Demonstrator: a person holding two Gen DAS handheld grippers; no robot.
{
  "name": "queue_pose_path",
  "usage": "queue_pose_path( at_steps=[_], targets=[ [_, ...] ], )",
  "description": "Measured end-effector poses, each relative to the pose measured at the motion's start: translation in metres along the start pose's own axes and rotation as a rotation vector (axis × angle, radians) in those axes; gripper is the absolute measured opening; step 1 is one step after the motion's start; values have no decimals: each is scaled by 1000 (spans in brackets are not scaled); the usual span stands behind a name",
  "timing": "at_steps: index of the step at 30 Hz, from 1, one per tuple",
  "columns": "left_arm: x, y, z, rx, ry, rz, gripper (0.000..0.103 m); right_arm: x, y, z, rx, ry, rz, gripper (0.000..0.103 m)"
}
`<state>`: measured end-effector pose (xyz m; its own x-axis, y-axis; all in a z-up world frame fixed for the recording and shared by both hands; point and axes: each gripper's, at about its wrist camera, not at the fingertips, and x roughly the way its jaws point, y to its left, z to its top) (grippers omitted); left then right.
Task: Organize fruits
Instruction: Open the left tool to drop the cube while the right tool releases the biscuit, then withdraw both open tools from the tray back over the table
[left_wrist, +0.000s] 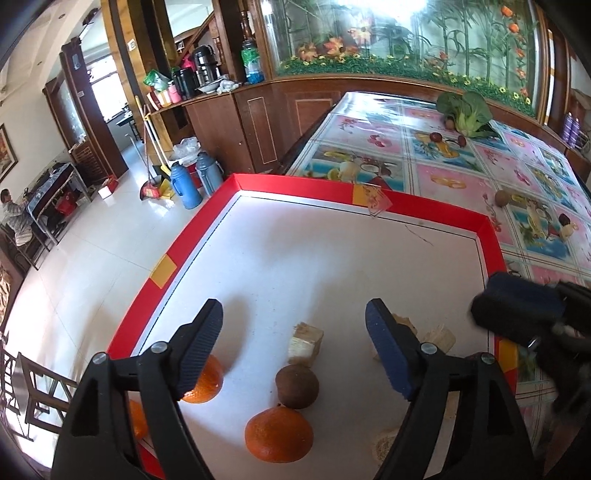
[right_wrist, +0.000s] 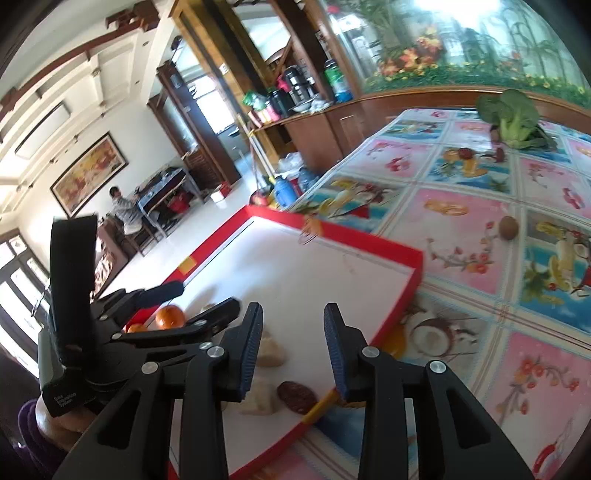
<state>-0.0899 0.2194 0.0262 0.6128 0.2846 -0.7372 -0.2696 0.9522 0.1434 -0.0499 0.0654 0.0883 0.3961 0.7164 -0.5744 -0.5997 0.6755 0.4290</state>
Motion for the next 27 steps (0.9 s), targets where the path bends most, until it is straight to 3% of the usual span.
queue_pose_path(
  at_steps=[8, 11, 27],
  targets=[
    [-12, -8, 7, -3, -21, -11, 82, -17, -34, 12, 45, -43, -92, 34],
    [-17, -20, 10, 24, -37, -17, 88, -23, -51, 13, 68, -40, -130, 34],
    [-31, -80, 25, 172, -65, -19, 89, -70, -117, 17, 156, -89, -249, 34]
  ],
)
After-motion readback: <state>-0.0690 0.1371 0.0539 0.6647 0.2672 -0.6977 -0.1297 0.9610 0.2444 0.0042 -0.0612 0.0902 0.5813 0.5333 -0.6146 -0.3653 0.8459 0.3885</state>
